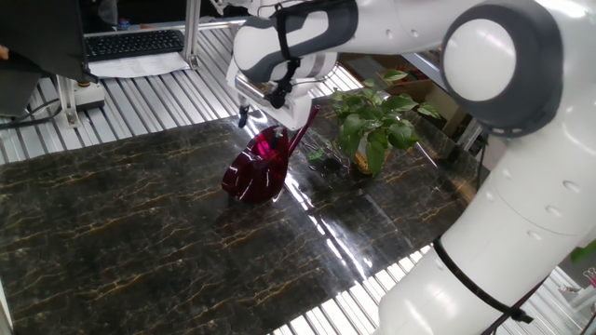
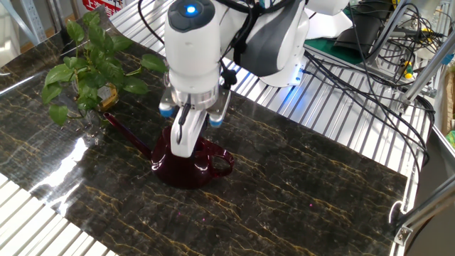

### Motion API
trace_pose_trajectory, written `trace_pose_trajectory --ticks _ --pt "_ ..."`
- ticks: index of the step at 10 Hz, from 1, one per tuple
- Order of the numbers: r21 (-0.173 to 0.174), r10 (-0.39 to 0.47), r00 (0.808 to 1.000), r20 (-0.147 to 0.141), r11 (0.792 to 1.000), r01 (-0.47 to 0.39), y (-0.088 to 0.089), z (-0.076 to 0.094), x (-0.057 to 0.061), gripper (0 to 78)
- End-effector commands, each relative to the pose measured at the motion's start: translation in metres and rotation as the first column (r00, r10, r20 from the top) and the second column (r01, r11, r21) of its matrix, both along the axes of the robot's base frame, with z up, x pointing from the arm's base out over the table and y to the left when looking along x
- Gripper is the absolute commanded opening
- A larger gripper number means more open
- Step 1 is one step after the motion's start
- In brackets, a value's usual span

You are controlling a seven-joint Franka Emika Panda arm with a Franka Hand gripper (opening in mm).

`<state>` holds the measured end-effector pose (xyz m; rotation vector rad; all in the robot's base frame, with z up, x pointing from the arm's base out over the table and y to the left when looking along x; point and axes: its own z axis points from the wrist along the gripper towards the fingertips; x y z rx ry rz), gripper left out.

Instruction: Water the plant

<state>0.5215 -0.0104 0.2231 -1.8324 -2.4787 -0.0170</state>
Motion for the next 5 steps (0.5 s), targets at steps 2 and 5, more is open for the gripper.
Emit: trace_pose_trajectory --ticks 2,5 --pt "0.007 0.001 1.000 -0.011 1.000 -0.001 -0.018 0.002 -0.029 77.4" --pt "0.001 -0.050 0.999 -0.012 0.999 0.050 -0.018 -0.005 -0.037 77.4"
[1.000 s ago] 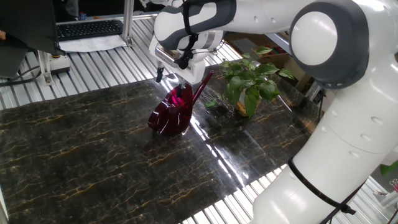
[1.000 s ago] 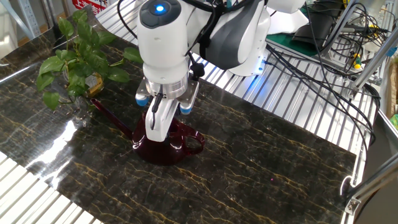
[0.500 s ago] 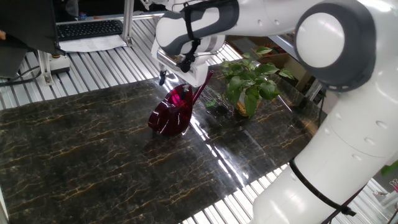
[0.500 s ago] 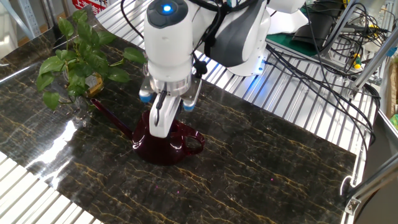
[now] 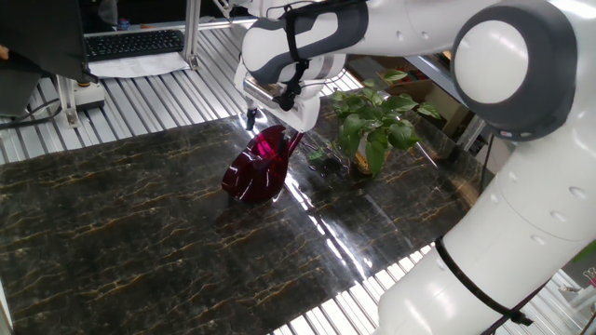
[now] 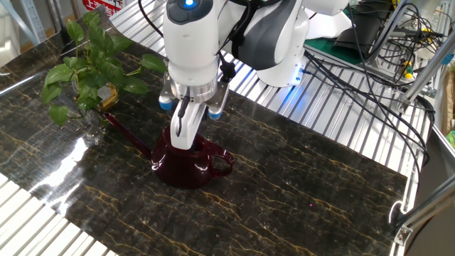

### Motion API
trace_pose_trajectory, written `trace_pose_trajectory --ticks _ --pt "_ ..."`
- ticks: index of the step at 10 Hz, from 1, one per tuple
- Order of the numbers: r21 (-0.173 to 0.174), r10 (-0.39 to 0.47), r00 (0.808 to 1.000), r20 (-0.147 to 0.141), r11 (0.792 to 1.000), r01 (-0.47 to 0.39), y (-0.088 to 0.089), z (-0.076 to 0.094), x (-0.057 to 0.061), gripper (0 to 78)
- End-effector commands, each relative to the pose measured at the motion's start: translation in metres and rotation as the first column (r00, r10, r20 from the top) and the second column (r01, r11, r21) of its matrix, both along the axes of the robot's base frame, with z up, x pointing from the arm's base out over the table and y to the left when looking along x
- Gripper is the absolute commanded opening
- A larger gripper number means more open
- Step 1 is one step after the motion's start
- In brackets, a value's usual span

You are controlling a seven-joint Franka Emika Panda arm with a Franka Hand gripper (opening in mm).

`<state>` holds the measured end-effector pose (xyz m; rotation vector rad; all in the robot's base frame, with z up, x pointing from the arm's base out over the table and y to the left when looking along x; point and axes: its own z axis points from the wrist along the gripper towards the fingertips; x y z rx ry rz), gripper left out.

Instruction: Water the plant

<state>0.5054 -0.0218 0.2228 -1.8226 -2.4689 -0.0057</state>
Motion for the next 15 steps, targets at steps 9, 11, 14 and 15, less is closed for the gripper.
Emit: trace_pose_trajectory --ticks 9,11,14,15 --pt "-0.006 -0.022 1.000 0.012 1.000 0.022 -0.010 -0.017 -0.023 77.4" --pt "-0.025 -0.050 0.999 0.013 0.998 0.050 -0.009 -0.020 -0.022 77.4" --pt "-0.024 -0.061 0.998 0.015 0.998 0.061 -0.009 -0.029 -0.025 77.4" --pt "-0.026 -0.057 0.998 0.018 0.998 0.058 -0.008 -0.034 -0.024 77.4"
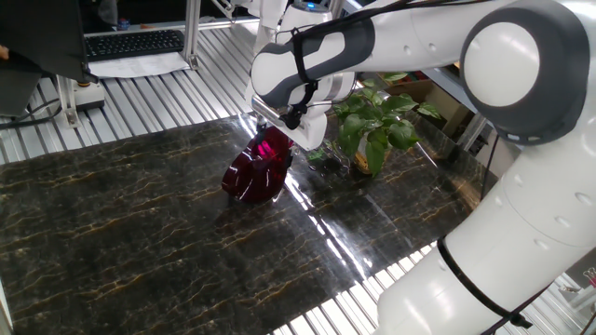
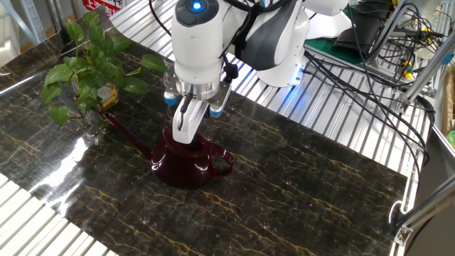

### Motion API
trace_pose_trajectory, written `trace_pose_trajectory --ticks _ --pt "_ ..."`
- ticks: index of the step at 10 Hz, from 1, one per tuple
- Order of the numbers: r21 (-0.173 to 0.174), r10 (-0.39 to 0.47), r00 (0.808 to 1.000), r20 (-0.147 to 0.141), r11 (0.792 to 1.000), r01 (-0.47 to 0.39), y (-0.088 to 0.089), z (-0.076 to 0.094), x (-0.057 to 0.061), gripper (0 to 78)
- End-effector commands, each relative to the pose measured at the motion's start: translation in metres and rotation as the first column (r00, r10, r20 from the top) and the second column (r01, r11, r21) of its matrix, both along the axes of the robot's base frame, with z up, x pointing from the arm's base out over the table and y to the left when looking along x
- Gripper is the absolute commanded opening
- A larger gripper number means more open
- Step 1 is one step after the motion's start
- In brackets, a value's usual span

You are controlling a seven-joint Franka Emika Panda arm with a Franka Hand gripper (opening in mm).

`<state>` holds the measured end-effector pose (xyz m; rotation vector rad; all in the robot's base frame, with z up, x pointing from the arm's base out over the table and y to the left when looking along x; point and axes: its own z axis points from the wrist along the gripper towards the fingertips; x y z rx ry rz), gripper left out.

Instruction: Water the plant

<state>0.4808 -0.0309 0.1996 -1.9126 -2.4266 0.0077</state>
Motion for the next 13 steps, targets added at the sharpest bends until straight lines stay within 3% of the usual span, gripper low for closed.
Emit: trace_pose_trajectory --ticks 1,6,13 --pt "-0.004 0.009 1.000 0.008 1.000 -0.009 0.0007 -0.0119 0.0003 77.4" --pt "0.004 -0.004 1.000 0.018 1.000 0.004 0.0010 -0.0161 0.0005 77.4" --pt "-0.015 -0.009 1.000 0.028 1.000 0.009 0.0071 -0.0177 0.0014 77.4"
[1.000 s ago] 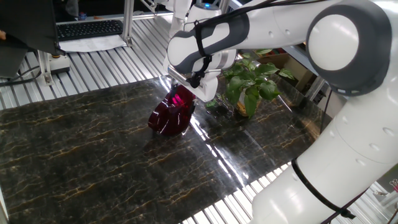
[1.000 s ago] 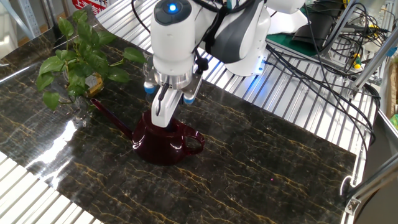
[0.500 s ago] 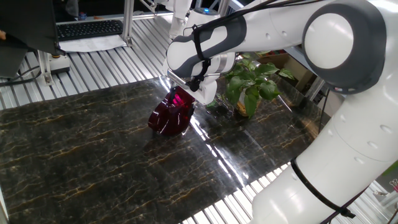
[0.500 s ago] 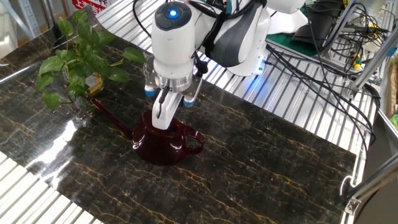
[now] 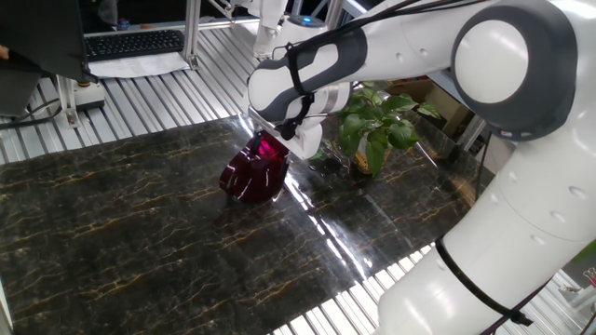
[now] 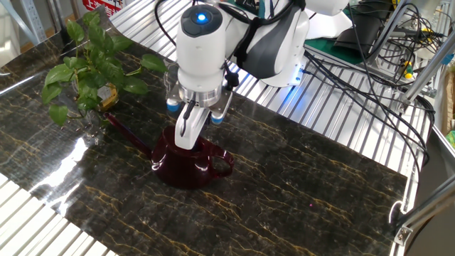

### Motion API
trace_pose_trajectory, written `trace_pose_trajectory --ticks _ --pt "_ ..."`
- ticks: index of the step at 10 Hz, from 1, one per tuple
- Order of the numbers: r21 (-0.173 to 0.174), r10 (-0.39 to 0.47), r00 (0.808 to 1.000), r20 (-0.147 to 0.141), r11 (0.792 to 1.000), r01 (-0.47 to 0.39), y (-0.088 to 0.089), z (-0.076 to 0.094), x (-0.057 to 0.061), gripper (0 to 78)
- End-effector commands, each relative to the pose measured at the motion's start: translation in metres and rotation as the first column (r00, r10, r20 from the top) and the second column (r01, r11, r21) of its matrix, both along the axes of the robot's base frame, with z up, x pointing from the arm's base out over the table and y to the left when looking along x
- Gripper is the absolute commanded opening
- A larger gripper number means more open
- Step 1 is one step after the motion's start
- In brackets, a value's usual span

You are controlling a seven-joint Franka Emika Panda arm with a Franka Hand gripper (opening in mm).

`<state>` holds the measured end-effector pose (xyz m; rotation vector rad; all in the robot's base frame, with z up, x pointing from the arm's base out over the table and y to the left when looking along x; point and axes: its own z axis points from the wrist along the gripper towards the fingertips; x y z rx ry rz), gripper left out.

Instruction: Water the plant

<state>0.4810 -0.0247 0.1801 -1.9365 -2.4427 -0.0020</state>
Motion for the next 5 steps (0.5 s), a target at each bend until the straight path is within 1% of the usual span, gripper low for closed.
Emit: trace_pose_trajectory --ticks 1,5 --pt "-0.005 -0.003 1.000 0.002 1.000 0.003 0.0008 0.0018 0.0011 77.4" --pt "-0.008 0.004 1.000 -0.007 1.000 -0.004 -0.0025 0.0027 0.0015 77.4"
